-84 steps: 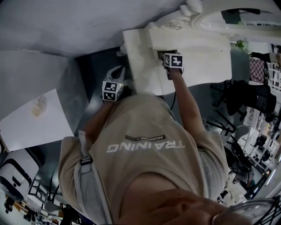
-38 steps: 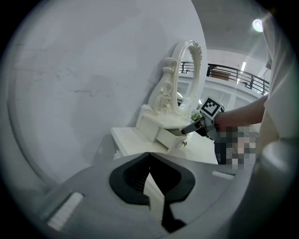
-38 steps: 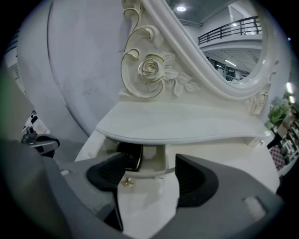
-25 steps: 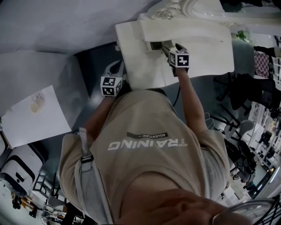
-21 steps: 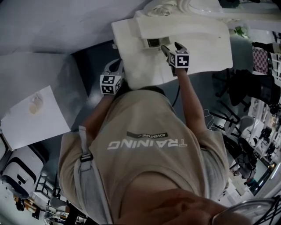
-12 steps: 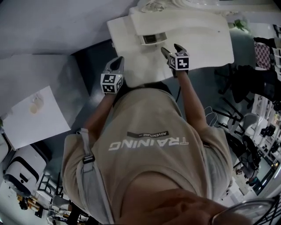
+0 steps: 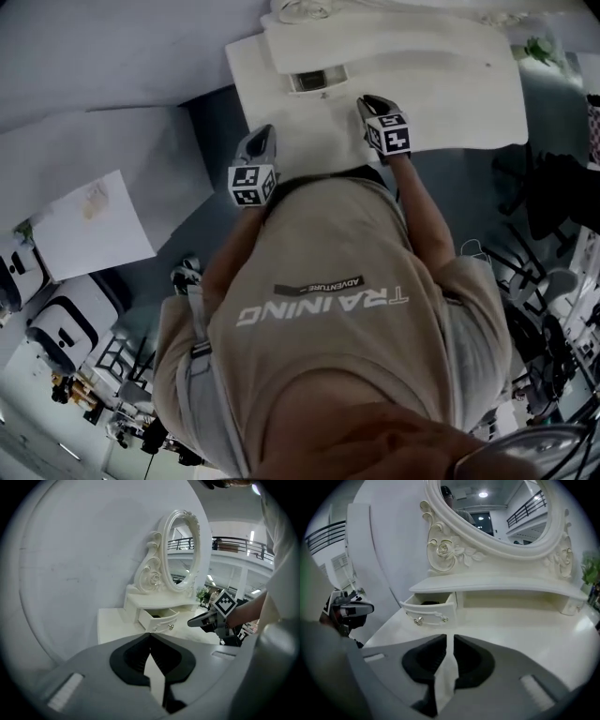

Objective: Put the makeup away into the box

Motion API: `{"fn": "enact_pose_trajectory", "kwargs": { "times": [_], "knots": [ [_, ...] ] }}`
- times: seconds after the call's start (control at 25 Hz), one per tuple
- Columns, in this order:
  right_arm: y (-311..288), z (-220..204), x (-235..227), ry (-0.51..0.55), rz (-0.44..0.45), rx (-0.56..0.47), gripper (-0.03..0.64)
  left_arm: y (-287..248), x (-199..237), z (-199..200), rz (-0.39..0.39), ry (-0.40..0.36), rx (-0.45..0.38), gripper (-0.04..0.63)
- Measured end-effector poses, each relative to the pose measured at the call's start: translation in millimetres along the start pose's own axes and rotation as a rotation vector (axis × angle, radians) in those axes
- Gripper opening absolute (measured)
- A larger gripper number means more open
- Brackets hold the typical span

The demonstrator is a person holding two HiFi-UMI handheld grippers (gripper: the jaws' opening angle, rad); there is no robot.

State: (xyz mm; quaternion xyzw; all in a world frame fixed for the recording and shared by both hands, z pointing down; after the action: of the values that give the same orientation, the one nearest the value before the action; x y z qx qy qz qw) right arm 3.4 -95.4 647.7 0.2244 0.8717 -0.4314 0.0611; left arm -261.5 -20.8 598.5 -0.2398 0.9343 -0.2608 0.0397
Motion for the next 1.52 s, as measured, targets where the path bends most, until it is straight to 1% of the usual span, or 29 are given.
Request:
{"fn": "enact_pose_trajectory", "kwargs": {
  "times": [0.12,0.24,0.28,0.32,0.4,0.48,0.56,0.64,0.76,0.92,1.0,1.08,1.24,1.4,1.52],
  "knots": [
    [4,-3,-10,0.082,0.11,-0.037,0.013,-14,-29,7,0.038,-0.019,0.014,0.006],
    [1,-5,-13,0.111,0.224,-0.051,0.01,-30,-47,9,0.049,-0.078,0.057,0.006],
    [-2,-4,-17,0.115,0.246,-0.057,0.005,-36,-49,8,0.052,-0.077,0.071,0.006],
    [-6,-2,-22,0.119,0.259,-0.064,0.005,-43,-49,8,0.058,-0.061,0.081,0.006],
    [-14,1,-35,0.129,0.269,-0.075,0.005,-55,-48,3,0.076,-0.014,0.102,0.006],
    [-16,2,-41,0.116,0.275,-0.082,0.005,-59,-44,-2,0.097,0.025,0.128,0.006],
    [-16,2,-41,0.097,0.289,-0.09,0.005,-61,-40,-4,0.11,0.043,0.144,0.006],
    [-15,3,-37,0.115,0.296,-0.093,0.005,-67,-37,0,0.103,0.037,0.143,0.006],
    [-16,10,-28,0.154,0.292,-0.095,0.005,-83,-36,8,0.061,0.02,0.128,0.006],
    [-17,19,-16,0.123,0.269,-0.072,0.005,-100,-37,14,-0.018,0.01,0.132,0.006],
    [-21,19,-13,0.11,0.255,-0.057,0.005,-108,-36,11,-0.052,0.008,0.153,0.006],
    [-27,18,-11,0.121,0.249,-0.037,0.005,-118,-33,5,-0.072,0.013,0.172,0.006],
    [-37,19,-13,0.107,0.248,0.004,0.005,-130,-29,4,-0.084,0.016,0.177,0.006],
    [-44,32,-11,0.11,0.273,-0.007,0.005,-135,-20,8,-0.077,0.013,0.177,0.006],
    [-50,38,-7,0.125,0.293,0.005,0.005,-139,-15,10,-0.065,0.015,0.174,0.006]
  ]
}}
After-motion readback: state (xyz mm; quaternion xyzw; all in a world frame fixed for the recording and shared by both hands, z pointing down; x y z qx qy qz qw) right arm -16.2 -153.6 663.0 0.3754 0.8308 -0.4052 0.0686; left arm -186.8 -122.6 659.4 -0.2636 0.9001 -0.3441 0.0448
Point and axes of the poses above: the fingertips, and each gripper's own axes: y backward along the fingers, x to its left, z out of its top, the point moved 4 cm from there along y, backward along the fingers, and after that the axes turned 11 degrees about -y, right-handed, at the moved point
